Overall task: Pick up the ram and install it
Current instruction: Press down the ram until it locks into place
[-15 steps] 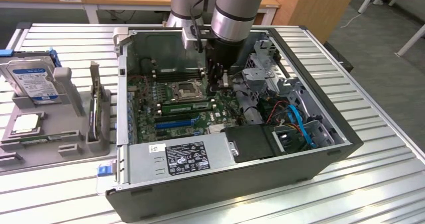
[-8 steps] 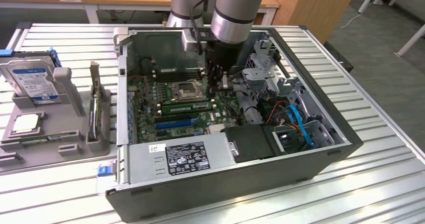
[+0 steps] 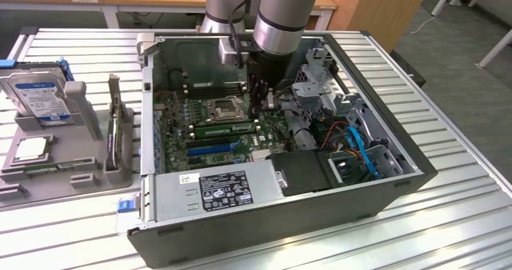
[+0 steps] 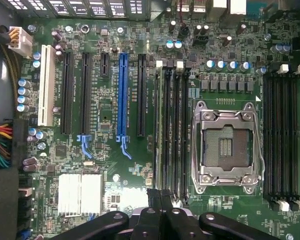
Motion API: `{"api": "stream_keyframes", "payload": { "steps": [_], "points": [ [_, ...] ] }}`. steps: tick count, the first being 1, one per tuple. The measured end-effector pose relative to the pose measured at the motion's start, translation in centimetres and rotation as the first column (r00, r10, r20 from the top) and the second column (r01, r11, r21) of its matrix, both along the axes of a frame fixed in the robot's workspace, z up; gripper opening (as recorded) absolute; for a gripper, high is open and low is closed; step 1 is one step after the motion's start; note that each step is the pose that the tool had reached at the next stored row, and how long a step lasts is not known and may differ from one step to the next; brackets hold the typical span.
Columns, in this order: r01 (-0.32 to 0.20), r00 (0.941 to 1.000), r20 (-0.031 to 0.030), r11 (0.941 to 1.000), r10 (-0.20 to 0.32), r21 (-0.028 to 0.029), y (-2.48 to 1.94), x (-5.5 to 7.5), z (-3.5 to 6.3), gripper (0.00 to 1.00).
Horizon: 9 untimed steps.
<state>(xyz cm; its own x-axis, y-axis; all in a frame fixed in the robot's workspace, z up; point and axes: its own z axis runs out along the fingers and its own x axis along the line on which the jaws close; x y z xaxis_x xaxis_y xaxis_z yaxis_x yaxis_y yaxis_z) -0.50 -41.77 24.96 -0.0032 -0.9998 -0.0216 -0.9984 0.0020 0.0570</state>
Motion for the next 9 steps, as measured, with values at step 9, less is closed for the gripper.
{"api": "stream_keyframes", "payload": {
  "steps": [9],
  "points": [
    [0.0,1.0,0.0,1.0,0.0,0.0,0.0,0.0,-0.13,0.1]
  ]
}}
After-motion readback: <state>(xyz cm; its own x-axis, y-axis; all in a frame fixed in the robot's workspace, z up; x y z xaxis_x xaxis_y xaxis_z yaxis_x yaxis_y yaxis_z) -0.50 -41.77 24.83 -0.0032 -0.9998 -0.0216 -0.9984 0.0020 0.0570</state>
